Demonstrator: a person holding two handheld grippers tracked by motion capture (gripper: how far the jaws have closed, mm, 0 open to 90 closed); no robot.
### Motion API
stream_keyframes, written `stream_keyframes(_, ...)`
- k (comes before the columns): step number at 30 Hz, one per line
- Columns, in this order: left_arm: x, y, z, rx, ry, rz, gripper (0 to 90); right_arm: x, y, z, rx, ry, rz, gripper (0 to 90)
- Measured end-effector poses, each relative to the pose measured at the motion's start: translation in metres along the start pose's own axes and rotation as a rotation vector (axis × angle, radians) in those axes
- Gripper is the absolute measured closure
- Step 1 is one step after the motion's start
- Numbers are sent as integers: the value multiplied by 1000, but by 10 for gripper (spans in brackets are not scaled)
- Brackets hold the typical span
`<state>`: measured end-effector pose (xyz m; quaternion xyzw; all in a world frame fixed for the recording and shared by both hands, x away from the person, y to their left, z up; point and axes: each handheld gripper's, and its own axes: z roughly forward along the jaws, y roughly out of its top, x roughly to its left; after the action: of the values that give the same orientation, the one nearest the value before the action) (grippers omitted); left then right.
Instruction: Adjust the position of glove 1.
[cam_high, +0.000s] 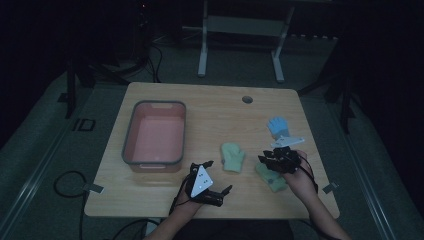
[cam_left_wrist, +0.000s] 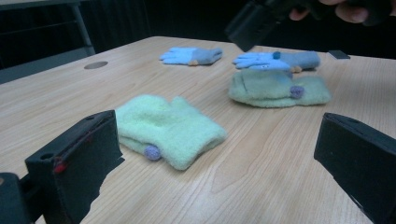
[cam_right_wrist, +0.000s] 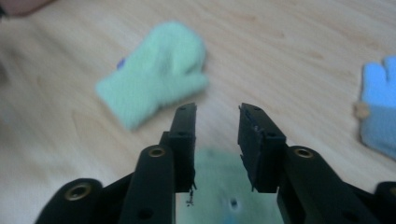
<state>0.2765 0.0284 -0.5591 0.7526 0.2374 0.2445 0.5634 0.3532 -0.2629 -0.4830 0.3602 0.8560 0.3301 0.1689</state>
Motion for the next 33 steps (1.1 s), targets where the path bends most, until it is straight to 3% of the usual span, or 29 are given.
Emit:
stream_keyframes(4,0,0,0,-1,0,-1,5,-5,-16,-1,32,2,-39,677)
stream_keyframes(10,0,0,0,-2,0,0,4,-13,-35,6,85,40,-22,646)
stream_keyframes(12,0,0,0,-1,1,1,4,-15,-41,14,145,41,-45,646)
stream_keyframes(13,0,0,0,-1,1,1,5,-15,-41,14,145,41,-45,646)
stream_keyframes(14,0,0,0,-3,0,2,5,-15,-45,19,178,27,-73,653)
stream_keyframes(16,0,0,0,-3,1,2,4,-17,-47,20,166,49,-48,677)
stream_keyframes(21,0,0,0,-3,1,-2,4,-18,-50,21,141,53,-29,800)
stream_keyframes(24,0,0,0,-3,0,-5,4,-15,-51,19,122,29,4,863)
stream_keyframes(33,0,0,0,-4,-1,-6,4,-8,-24,5,36,-45,52,870)
